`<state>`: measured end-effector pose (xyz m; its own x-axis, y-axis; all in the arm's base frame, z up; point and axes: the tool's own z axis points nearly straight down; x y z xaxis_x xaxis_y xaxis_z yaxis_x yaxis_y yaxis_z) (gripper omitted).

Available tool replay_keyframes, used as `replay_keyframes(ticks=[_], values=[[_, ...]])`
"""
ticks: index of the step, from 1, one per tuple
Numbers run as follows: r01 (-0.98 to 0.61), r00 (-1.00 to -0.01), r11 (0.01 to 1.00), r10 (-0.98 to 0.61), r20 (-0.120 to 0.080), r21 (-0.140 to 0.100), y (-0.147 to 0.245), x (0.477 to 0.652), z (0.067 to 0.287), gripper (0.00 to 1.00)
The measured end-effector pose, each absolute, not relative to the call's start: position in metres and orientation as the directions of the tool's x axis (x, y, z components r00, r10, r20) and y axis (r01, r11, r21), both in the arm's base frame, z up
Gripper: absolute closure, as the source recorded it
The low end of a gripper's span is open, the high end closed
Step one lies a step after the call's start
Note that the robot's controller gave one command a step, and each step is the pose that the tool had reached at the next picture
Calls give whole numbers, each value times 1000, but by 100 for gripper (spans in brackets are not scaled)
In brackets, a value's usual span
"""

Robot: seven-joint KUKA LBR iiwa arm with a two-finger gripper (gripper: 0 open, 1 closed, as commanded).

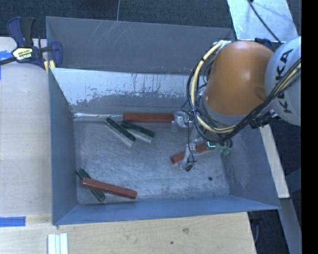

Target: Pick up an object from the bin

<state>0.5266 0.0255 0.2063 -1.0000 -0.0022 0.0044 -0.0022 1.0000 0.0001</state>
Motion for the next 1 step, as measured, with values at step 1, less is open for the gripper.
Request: replay_keyframes(ticks=[1], values=[[-24, -1000, 1000, -24, 3, -2, -52, 556, 66, 0]])
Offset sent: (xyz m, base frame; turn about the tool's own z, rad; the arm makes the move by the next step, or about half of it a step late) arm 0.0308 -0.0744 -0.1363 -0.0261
